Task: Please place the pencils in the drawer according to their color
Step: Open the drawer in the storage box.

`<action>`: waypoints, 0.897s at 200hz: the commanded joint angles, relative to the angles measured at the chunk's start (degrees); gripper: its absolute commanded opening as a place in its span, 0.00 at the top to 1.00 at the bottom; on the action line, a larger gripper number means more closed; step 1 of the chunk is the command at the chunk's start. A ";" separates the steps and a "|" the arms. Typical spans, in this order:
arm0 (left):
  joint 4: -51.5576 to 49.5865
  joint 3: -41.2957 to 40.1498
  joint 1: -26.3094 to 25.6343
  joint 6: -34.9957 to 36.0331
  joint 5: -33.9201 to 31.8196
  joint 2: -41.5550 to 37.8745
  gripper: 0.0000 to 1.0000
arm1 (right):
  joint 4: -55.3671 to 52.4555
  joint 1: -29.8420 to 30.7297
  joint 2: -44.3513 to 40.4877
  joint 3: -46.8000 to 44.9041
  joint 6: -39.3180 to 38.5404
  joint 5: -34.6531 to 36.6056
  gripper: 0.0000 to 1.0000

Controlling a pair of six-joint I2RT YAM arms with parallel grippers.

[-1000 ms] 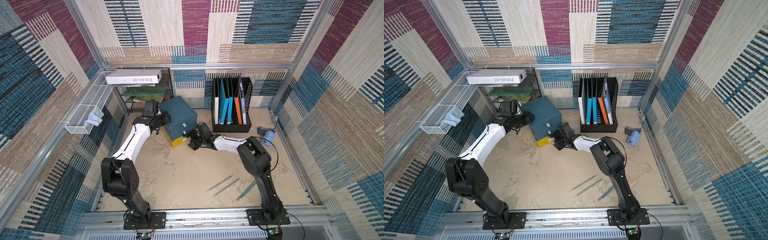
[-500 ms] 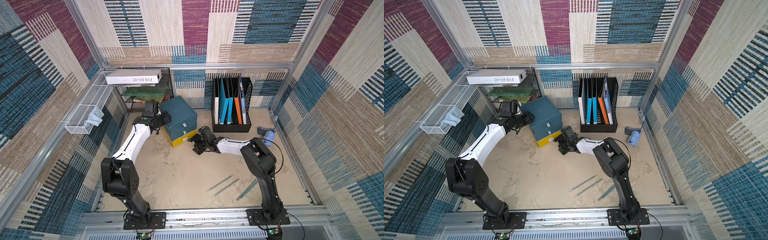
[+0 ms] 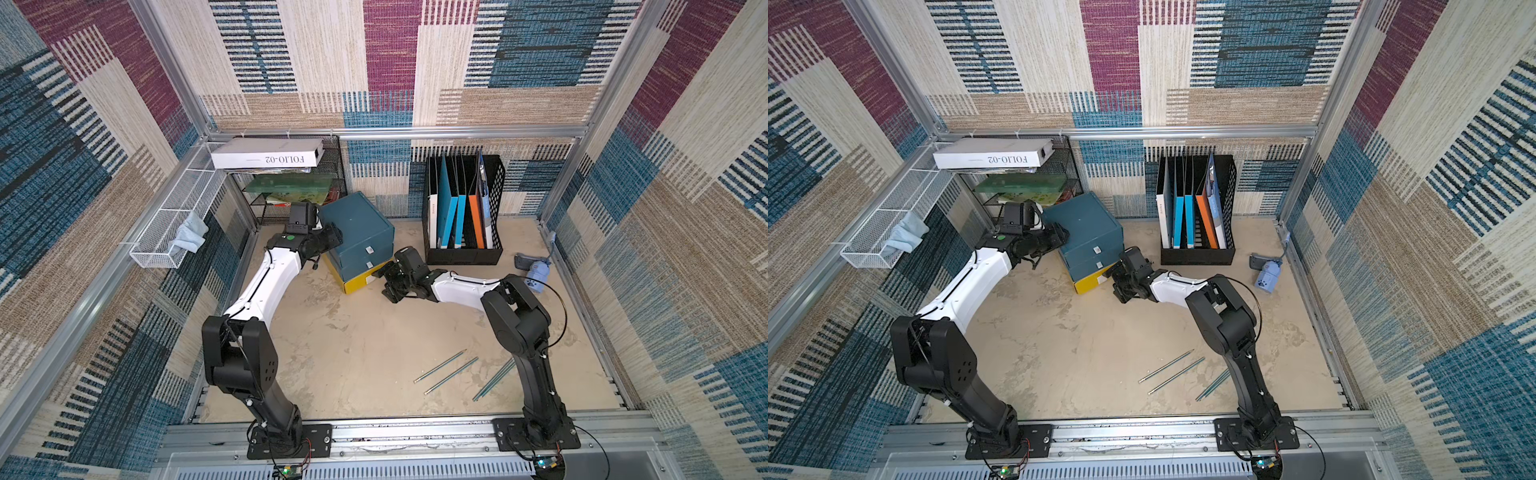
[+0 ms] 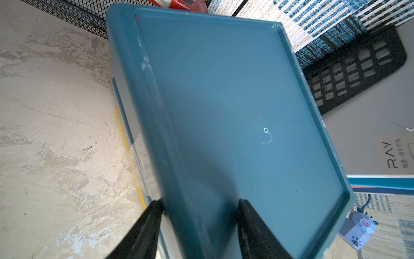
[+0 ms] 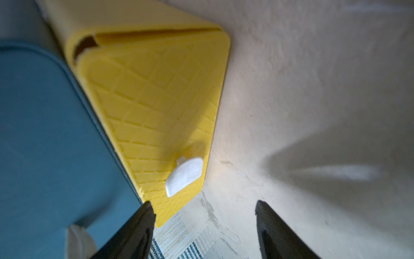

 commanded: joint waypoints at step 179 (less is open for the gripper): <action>-21.23 -2.36 -0.29 1.96 2.17 1.72 0.44 | -3.61 0.13 -0.89 -2.81 -2.12 -1.49 0.32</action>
